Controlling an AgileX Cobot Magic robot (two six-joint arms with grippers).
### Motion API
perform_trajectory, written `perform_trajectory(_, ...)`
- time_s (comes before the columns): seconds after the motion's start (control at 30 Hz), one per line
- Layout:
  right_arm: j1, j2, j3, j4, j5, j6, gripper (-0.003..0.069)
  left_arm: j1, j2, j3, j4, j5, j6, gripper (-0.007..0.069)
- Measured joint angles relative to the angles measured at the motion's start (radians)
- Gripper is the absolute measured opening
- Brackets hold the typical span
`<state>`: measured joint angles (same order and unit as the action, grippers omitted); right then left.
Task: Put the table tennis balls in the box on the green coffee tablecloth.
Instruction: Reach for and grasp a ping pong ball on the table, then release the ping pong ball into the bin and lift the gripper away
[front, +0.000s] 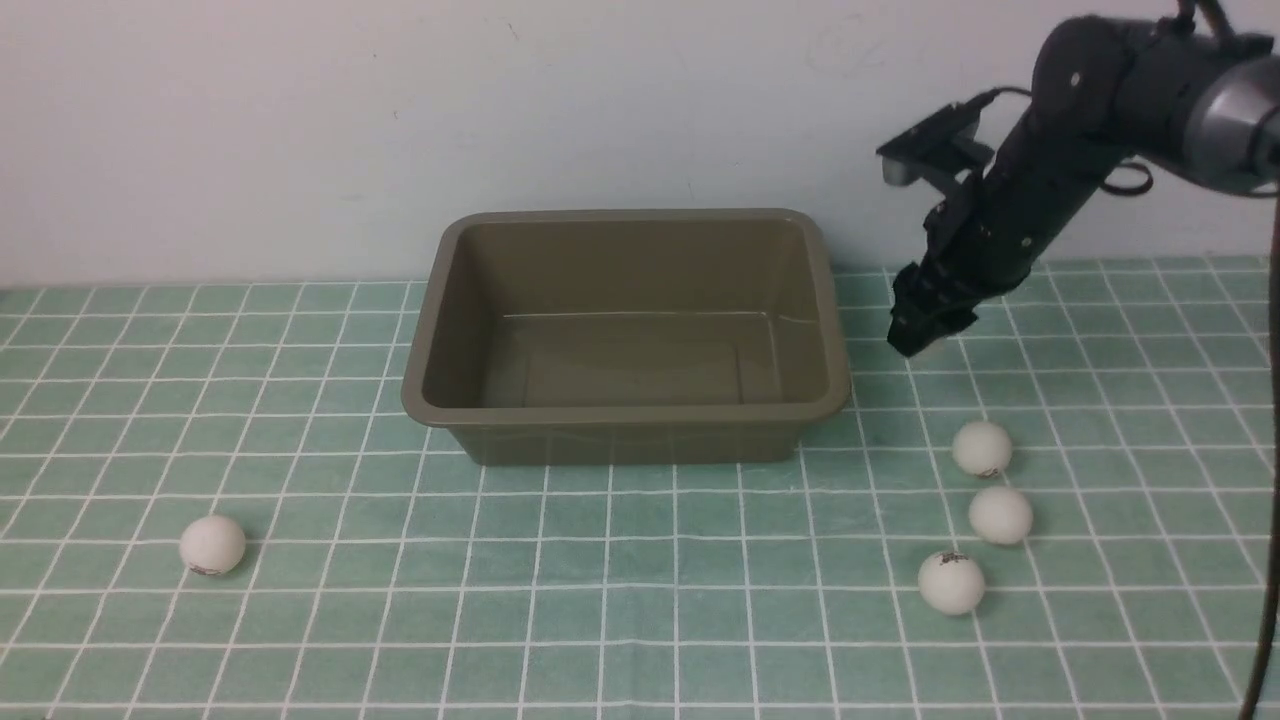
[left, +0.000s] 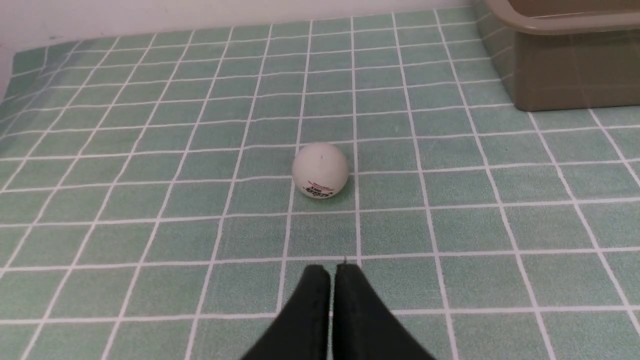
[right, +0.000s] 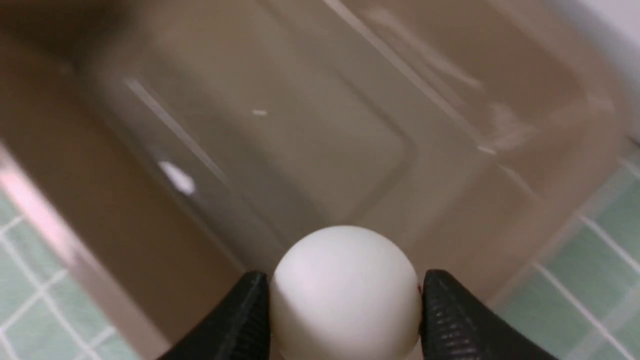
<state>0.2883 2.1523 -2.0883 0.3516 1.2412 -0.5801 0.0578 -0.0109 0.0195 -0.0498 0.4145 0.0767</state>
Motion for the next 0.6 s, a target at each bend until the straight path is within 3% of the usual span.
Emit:
perform_trajectory(0.3,0.132,0.053,0.000,-0.061,-0.056,0.009,0.0353,0.000,0.000,0.000,0.000,0.000,0.000,-0.0004)
perform_trajectory(0.6,0.163,0.126,0.000,-0.087,-0.078,0.030,0.0353,0.000,0.000,0.000,0.000,-0.001,0.000,-0.0004)
